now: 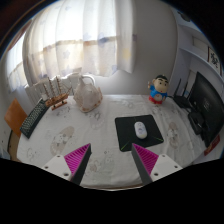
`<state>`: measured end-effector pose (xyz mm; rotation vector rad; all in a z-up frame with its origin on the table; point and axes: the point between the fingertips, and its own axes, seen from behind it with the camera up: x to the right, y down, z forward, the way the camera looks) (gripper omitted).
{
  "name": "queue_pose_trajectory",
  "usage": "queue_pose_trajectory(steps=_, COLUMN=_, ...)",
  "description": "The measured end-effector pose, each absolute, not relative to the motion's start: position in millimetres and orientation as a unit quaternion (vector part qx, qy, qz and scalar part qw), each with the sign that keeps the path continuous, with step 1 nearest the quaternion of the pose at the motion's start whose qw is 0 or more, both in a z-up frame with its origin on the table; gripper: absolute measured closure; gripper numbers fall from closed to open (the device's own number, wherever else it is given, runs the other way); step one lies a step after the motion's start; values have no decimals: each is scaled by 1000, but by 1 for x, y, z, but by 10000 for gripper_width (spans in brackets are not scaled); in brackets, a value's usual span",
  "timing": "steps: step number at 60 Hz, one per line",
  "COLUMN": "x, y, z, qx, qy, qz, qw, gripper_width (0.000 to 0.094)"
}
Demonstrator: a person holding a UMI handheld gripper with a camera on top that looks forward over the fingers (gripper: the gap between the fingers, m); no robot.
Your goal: Arrange mouse
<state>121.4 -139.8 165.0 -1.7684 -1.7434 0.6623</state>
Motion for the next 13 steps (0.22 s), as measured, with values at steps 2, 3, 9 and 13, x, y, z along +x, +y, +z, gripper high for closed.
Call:
queue_pose_trajectory(steps=2, x=121, y=-137, z=165, qx=-659, qy=-651, qz=243, qw=289, gripper_width=92)
queue_pose_trajectory(steps=3, x=121, y=-136, z=165, qx=-658, qy=-651, qz=241, qw=293, gripper_width=91)
queue_pose_trajectory(steps=9, x=125, y=-138, z=162, qx=-661, qy=-650, qz=232, qw=294, gripper_width=87)
queue_pose_trajectory(steps=13, x=126, y=-144, z=160, qx=-669, qy=-644, qz=236, qw=288, gripper_width=92)
